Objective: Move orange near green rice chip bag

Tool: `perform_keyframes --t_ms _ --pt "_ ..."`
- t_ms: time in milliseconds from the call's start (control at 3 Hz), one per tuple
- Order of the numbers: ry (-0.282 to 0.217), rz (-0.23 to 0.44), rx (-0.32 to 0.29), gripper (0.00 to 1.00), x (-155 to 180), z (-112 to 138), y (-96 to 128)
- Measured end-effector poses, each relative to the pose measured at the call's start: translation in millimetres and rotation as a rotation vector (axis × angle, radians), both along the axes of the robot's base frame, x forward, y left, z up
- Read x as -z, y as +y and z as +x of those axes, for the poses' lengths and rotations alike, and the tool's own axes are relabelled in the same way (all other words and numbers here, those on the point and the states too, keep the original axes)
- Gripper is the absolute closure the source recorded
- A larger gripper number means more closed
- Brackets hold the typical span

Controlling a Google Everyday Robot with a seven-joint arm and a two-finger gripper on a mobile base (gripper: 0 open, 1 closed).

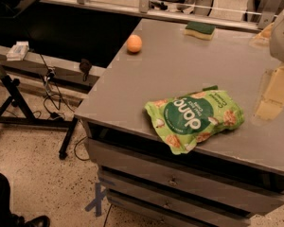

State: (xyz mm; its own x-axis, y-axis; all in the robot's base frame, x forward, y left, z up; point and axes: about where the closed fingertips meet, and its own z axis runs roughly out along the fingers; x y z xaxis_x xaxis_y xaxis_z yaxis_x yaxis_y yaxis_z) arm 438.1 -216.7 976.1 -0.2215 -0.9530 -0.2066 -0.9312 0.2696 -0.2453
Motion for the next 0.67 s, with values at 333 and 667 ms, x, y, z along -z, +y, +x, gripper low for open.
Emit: perform_keyframes --t_ms 333,667 --pt "0.0 0.0 0.0 0.0 0.0 0.0 0.0" --pt "-0.017 0.015 -0.008 0.0 -0.1 4.1 5.7"
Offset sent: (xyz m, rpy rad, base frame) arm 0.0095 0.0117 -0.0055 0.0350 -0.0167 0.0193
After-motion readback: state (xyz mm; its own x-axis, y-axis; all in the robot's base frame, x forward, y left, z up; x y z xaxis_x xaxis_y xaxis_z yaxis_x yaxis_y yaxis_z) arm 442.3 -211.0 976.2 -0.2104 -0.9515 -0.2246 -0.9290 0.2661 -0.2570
